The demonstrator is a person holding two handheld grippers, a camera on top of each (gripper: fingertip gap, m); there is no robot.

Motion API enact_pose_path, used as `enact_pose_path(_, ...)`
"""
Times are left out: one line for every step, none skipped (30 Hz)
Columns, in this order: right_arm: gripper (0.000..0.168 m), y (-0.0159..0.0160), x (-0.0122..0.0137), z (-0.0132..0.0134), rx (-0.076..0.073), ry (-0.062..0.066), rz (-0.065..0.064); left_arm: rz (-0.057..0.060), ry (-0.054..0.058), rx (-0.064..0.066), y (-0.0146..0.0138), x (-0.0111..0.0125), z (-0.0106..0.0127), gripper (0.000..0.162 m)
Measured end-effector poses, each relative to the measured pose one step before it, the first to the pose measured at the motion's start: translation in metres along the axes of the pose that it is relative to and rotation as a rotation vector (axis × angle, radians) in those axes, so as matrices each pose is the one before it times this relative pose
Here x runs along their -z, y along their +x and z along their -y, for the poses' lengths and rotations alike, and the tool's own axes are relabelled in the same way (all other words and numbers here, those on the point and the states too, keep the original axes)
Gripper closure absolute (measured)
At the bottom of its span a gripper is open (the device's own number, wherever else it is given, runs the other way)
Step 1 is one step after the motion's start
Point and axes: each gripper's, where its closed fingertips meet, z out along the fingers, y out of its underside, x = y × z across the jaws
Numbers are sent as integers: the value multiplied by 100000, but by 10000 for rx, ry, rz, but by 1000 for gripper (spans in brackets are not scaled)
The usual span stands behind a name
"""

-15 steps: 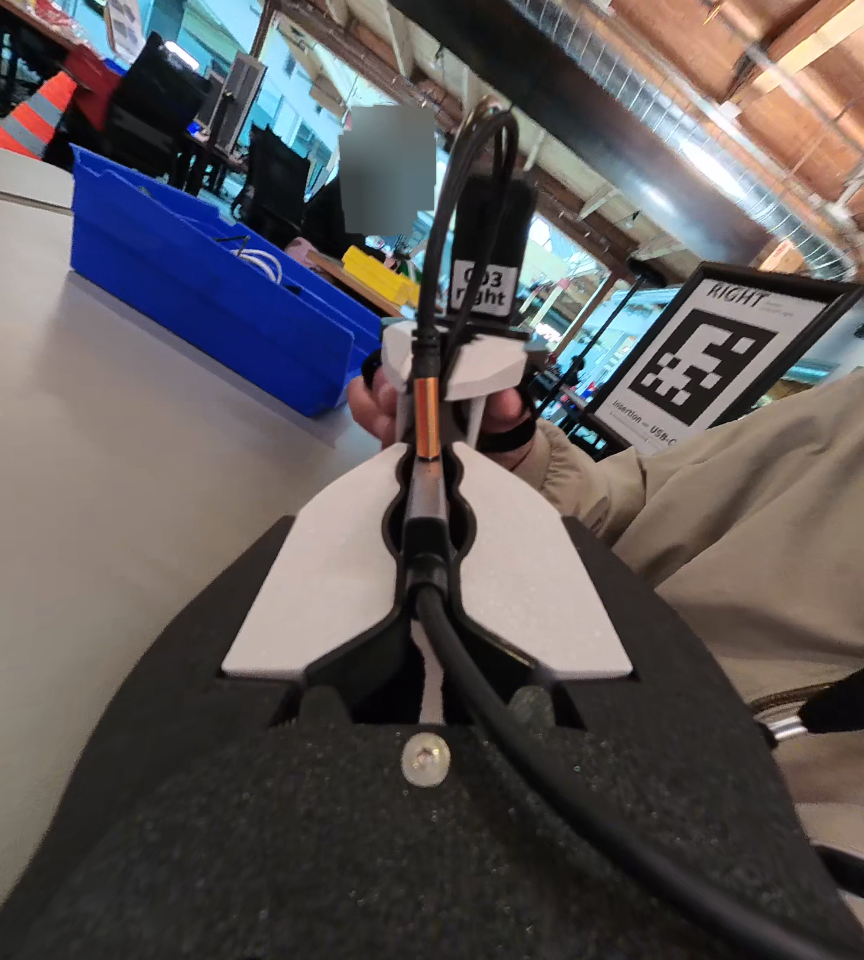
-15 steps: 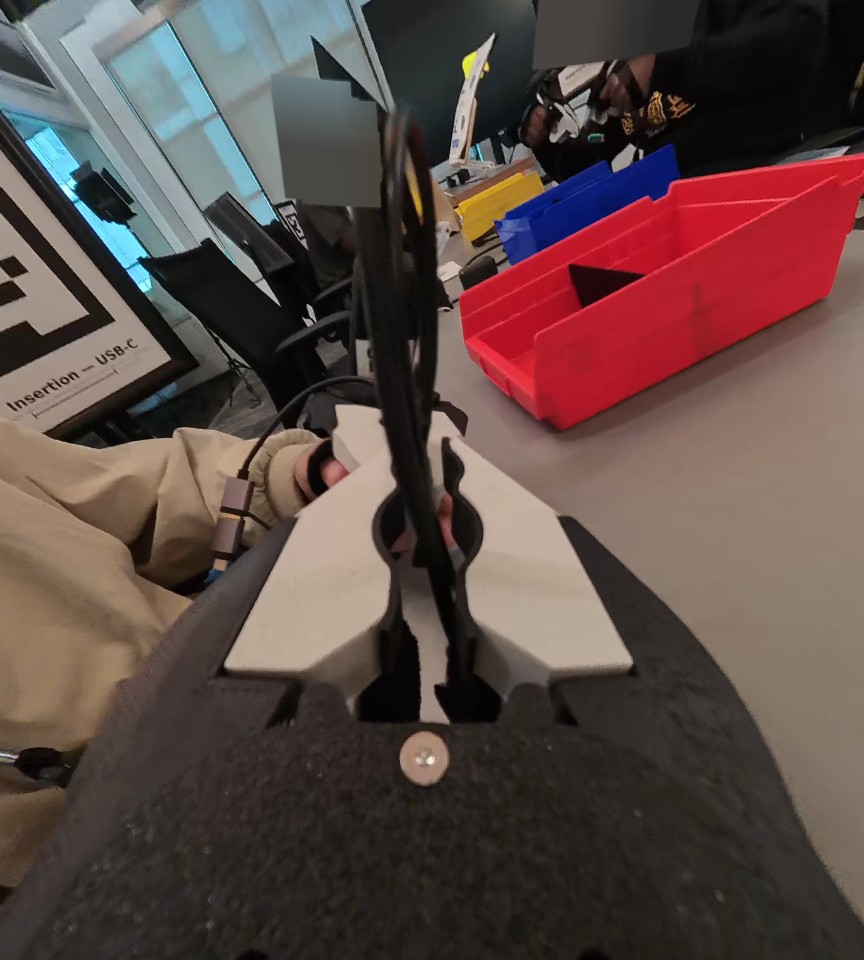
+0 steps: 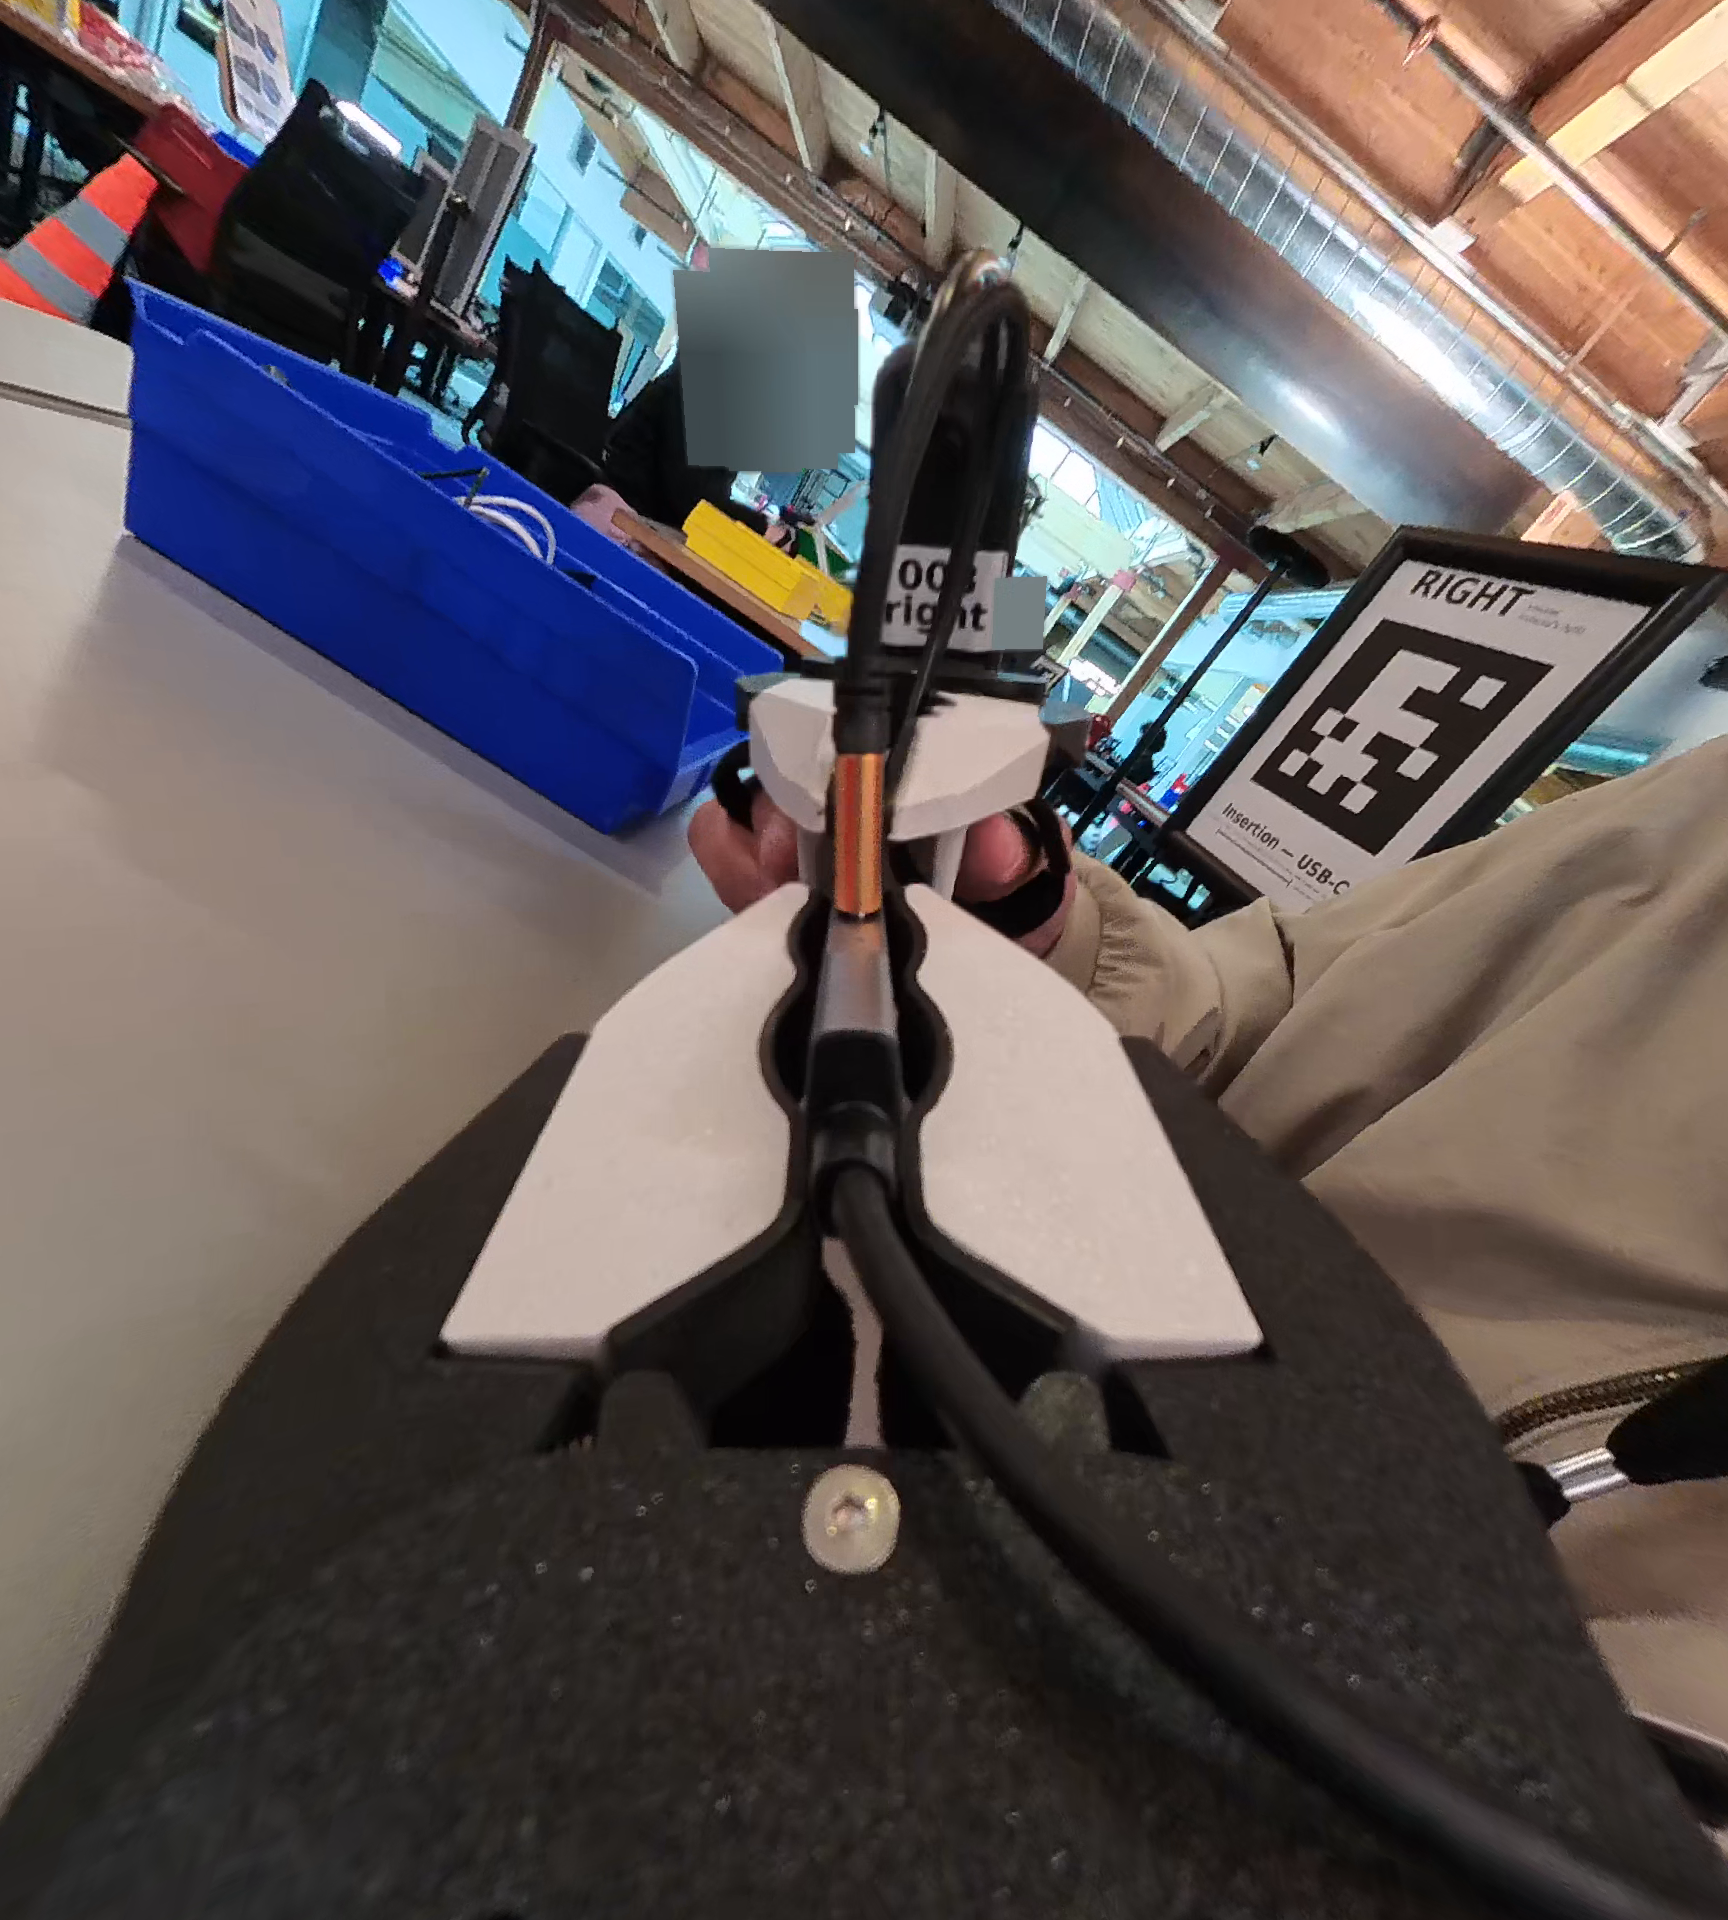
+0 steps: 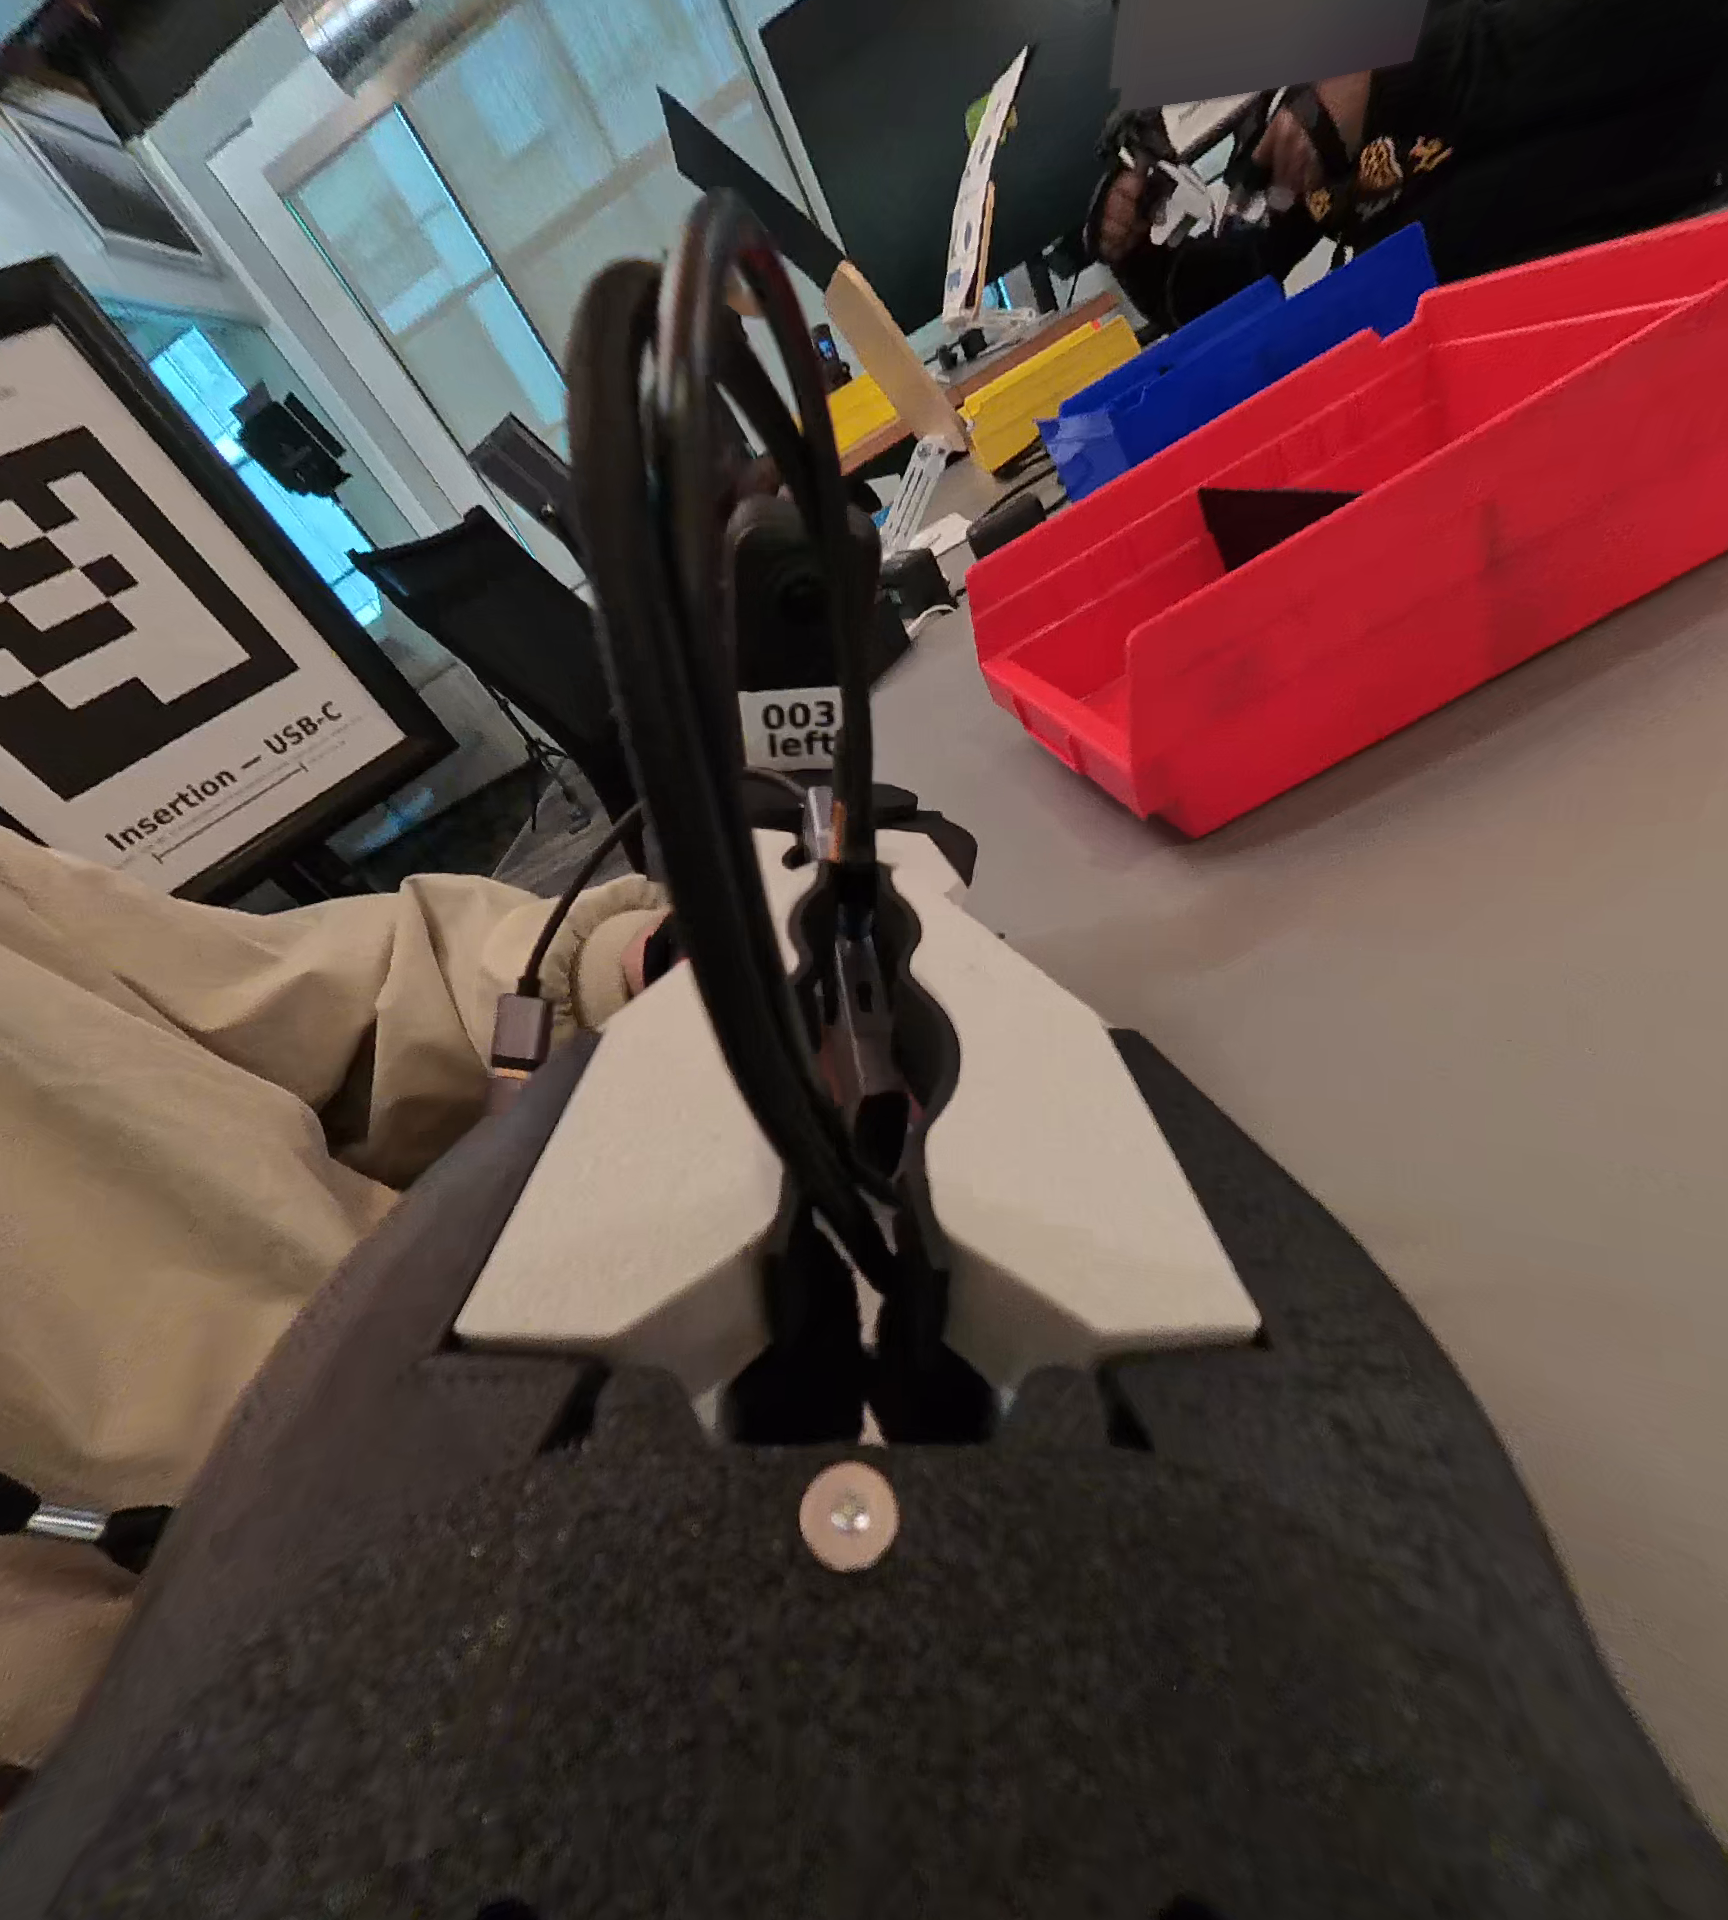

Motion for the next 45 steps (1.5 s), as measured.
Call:
enact_pose_path(162,-95,-15,94,-114,108,59,-67,85,-4,109,6,117,152)
enact_pose_path(162,-128,-11,125,-205,188,121,-76,118,-50,163,-29,146,152)
enact_pose_path(163,-232,0,124,-216,182,191,-173,111,18,279,-26,128,152)
enact_pose_path(162,-110,36,16,-73,67,71,-67,58,28,134,-39,23,152)
enact_pose_path(162,24,39,-49,98,-29,-76,25,-1,26,-17,-29,-30,152)
enact_pose_path(162,-98,62,-50,57,-101,12,-88,-13,30,112,-35,-47,152)
enact_pose_path(162,-75,50,-33,61,-70,-6,-42,-25,-7,71,1,-14,152)
enact_pose_path(161,-56,29,1,15,-5,0,-11,16,-24,38,71,108,152)
enact_pose_path(162,-75,23,-127,-6,-113,61,-86,-142,-37,100,24,-126,152)
enact_pose_path(162,56,-10,-137,102,-102,-40,59,-99,-87,-103,49,-120,152)
enact_pose_path(161,74,-55,32,107,6,-73,49,1,-9,-81,57,67,152)
enact_pose_path(162,31,-38,101,31,11,-43,-9,-36,26,-22,4,90,152)
enact_pose_path(161,82,23,2,39,-38,-71,81,-100,-139,-105,-10,-15,152)
enact_pose_path(162,101,0,-40,28,-13,-72,14,-49,-37,-95,-12,-76,152)
enact_pose_path(162,260,10,-161,-32,-84,-141,113,-158,-52,-276,18,-235,152)
enact_pose_path(163,338,15,-341,28,-244,-148,229,-326,-149,-405,68,-382,152)
enact_pose_path(162,218,5,-191,33,-182,-69,128,-202,-99,-235,44,-259,152)
enact_pose_path(162,109,45,38,62,-66,-9,70,-43,-102,-119,-30,-26,152)
enact_pose_path(162,61,115,122,154,-18,15,-8,7,-31,-4,-104,79,152)
enact_pose_path(159,113,190,183,142,-13,29,-98,22,65,93,-100,103,152)
enact_pose_path(153,232,288,91,10,-77,17,-99,143,66,107,16,209,152)
enact_pose_path(148,159,395,-149,-25,-191,119,-76,239,125,56,121,296,152)
enact_pose_path(146,271,405,-349,-39,-252,22,24,226,141,-119,233,296,152)
enact_pose_path(144,236,338,-338,21,-168,-37,44,232,78,-131,273,309,152)
enact_pose_path(144,45,132,-149,2,12,7,-1,138,29,-42,213,185,152)
enact_pose_path(145,-68,-131,-6,-70,108,32,65,104,23,-112,95,107,152)
enact_pose_path(147,-228,-373,-199,-60,-32,118,88,171,23,-132,4,195,152)
enact_pose_path(151,-197,-504,-375,7,-150,73,-61,145,21,84,-78,164,152)
enact_pose_path(157,-184,-471,-446,87,-173,45,1,25,-9,13,-117,10,152)
enact_pose_path(158,88,-280,-258,-22,-69,-95,74,-9,-125,-76,-12,-25,152)
enact_pose_path(159,-121,11,138,145,58,107,-68,72,-131,140,24,79,152)
enact_pose_path(161,-293,106,251,112,59,155,-146,60,-46,306,-43,119,152)
enact_pose_path(161,-281,180,404,224,148,68,-73,16,3,232,-55,96,150)
enact_pose_path(161,-203,294,468,196,121,25,123,-216,-84,-80,-1,-244,144)
enact_pose_path(161,-33,432,474,51,74,-18,316,-337,-169,-383,70,-482,135)
enact_pose_path(161,-258,526,402,-26,-19,183,458,-432,-63,-668,107,-672,129)
enact_pose_path(161,-277,606,492,67,41,125,481,-482,-48,-753,114,-752,124)
enact_pose_path(161,-377,593,467,168,-32,61,579,-440,-102,-956,137,-690,126)
enact_pose_path(162,-725,547,447,190,-106,200,501,-241,-215,-860,146,-416,127)
enact_pose_path(161,-1172,604,765,313,79,381,228,-28,-225,-540,217,-137,124)
enact_pose_path(161,-1865,746,1159,466,317,746,192,224,150,-591,267,313,125)
enact_pose_path(161,-2040,683,1302,528,407,777,35,300,260,-466,266,509,126)
enact_pose_path(161,-1575,564,1283,337,320,524,78,278,234,-516,275,508,126)
enact_pose_path(161,-965,583,1216,111,150,203,76,200,119,-433,256,371,126)
enact_pose_path(161,-565,785,1204,243,51,-71,93,81,40,-377,245,226,127)
